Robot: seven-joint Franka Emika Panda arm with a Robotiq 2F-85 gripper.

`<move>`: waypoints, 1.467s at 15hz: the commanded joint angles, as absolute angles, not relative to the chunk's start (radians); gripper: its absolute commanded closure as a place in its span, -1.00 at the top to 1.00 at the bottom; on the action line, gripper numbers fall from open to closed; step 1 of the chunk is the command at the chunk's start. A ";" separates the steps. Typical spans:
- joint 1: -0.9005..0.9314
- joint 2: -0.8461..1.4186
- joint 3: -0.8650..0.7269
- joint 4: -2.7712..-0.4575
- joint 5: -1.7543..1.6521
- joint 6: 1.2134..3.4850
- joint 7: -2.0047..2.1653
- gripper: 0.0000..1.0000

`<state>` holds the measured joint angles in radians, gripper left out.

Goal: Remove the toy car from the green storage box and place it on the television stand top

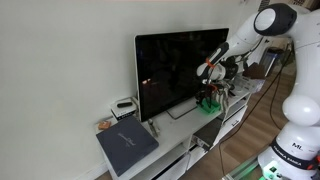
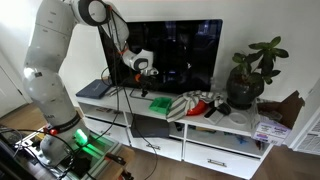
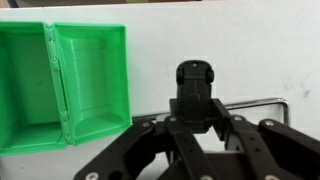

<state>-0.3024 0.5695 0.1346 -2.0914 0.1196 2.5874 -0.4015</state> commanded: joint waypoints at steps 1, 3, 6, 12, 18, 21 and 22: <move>-0.288 0.569 0.122 -2.090 0.133 2.585 -0.410 -0.80; -0.262 0.588 0.118 -2.072 0.121 2.576 -0.391 -0.80; -0.204 0.630 0.097 -2.044 0.096 2.578 -0.335 -0.80; -0.116 0.739 0.068 -1.957 0.083 2.562 -0.242 -0.80; -0.053 0.821 0.014 -1.882 0.042 2.550 -0.156 -0.80; -0.032 0.849 -0.005 -1.854 0.017 2.539 -0.122 -0.80; -0.029 0.856 -0.008 -1.847 0.011 2.538 -0.115 -0.80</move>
<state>-0.0543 0.8273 0.0168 -1.8940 0.0472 2.5759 -0.1619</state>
